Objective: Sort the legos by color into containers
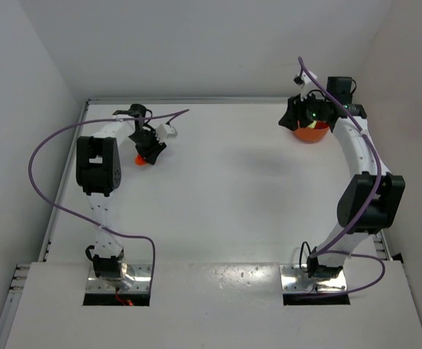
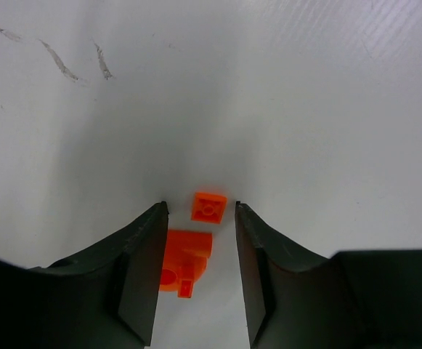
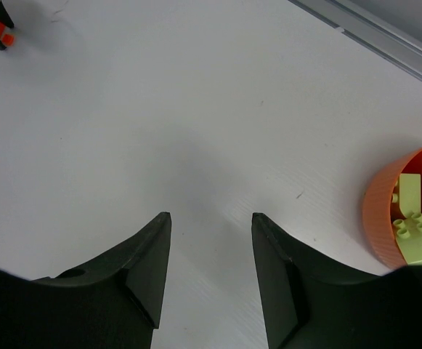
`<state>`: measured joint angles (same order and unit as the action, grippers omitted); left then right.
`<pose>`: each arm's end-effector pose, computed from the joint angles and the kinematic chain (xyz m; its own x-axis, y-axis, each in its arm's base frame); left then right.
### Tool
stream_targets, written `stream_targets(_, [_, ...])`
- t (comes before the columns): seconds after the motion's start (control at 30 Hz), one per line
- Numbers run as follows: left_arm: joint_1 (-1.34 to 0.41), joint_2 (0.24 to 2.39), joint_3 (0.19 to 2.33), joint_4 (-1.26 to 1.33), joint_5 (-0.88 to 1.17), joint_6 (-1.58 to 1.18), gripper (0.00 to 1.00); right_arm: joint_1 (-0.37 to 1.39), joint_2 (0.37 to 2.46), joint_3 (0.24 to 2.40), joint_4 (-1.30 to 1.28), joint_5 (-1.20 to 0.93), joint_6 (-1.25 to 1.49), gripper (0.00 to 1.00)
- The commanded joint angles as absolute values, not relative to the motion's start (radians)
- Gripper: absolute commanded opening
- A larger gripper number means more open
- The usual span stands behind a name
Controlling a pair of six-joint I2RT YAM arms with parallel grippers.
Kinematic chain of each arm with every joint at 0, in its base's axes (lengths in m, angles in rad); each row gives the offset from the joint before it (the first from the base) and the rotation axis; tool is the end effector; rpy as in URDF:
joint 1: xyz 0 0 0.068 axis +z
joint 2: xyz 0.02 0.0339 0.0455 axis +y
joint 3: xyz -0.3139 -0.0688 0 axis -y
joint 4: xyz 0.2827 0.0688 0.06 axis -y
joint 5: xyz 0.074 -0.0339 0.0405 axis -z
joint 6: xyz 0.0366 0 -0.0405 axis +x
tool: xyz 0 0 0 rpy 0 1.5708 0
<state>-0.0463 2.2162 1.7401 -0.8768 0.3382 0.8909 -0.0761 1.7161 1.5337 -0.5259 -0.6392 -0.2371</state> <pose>0.5099 -0.0358 0.1821 -0.5235 0.7586 -0.3878 0.8309 0.5552 -0.0356 0.4333 -0.0111 0.3646 -0.5387 -0.1480 -0.8294 -0.5322 0.8230 0.1988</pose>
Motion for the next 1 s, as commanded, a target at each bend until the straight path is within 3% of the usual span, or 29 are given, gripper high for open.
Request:
stream_targets(0.0, [-0.054, 2.229, 1.758, -0.87, 0.327, 0.928, 0.47, -0.071, 1.686, 1.542, -0.506, -0.643, -0.259, 0.49])
stream_targets(0.23, [-0.054, 2.229, 1.727, -0.85, 0.299, 0.937, 0.39, -0.071, 1.686, 1.542, -0.506, -0.643, -0.268, 0.49])
stream_targets(0.4, [-0.063, 2.22, 1.707, -0.861, 0.29, 0.951, 0.19, -0.071, 1.686, 1.542, -0.506, -0.634, -0.268, 0.49])
stream_targets(0.63, [-0.063, 2.178, 1.674, -0.882, 0.371, 0.939, 0.16, -0.071, 1.686, 1.531, -0.506, -0.664, -0.268, 0.49])
stream_targets(0.83, [-0.072, 2.123, 1.747, -0.997, 0.563, 0.853, 0.12, -0.052, 1.668, 1.481, -0.483, -0.724, -0.259, 0.49])
stream_targets(0.97, [-0.072, 2.112, 1.86, -1.086, 0.878, 0.694, 0.08, -0.034, 1.629, 1.427, -0.425, -0.782, -0.197, 0.49])
